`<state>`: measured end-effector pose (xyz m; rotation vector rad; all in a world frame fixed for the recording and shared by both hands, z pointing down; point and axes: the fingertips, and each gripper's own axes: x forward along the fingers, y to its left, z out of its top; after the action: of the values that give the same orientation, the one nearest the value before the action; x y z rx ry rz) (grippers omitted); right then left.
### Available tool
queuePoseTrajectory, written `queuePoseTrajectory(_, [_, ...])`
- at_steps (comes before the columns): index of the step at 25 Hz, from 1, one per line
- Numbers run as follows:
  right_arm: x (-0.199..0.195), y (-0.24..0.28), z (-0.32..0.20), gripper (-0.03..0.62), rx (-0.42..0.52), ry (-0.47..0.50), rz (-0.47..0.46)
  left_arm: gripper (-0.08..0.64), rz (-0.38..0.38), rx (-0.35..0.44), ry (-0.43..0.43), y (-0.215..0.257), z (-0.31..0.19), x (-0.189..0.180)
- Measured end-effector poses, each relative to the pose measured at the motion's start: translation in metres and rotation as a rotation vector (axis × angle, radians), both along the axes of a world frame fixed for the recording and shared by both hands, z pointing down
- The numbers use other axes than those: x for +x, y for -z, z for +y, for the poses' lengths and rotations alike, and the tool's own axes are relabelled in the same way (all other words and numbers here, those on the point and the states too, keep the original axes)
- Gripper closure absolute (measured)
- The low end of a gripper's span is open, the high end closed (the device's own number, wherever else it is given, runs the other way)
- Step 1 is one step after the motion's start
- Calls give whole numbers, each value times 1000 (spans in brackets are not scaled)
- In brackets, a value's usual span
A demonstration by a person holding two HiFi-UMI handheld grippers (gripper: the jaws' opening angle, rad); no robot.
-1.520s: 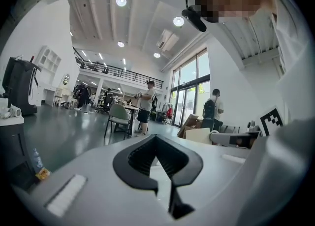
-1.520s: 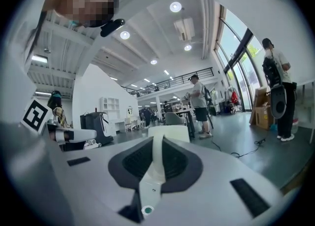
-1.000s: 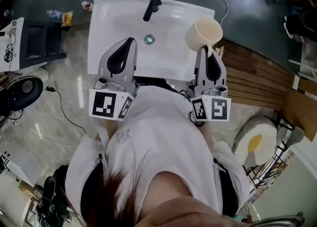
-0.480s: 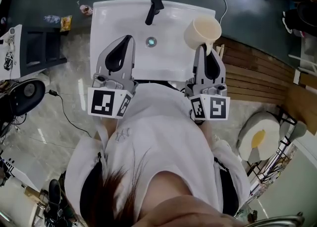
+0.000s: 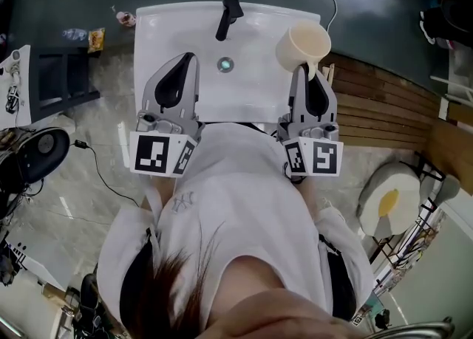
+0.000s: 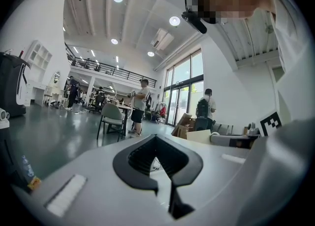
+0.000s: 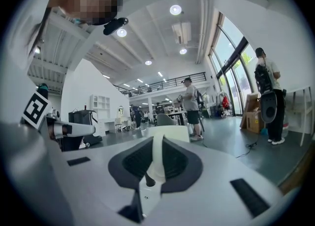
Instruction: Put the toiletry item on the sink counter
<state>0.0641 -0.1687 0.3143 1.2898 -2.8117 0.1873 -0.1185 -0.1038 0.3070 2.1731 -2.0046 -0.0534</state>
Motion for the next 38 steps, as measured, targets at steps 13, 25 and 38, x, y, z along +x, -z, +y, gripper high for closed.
queuePoseTrajectory(13, [6,-27,-51,554,108,-41,30,554,50,-52,-40,-23,-5,16])
queuePoseTrajectory(25, [5,-92,-91,554,43,-40,-4,554,34,-91,-71,-41,-12,25])
queuePoseTrajectory(38, [7,-147,-124,554,-14,-41,-18,554,39,-141,-80,-62,-23,39])
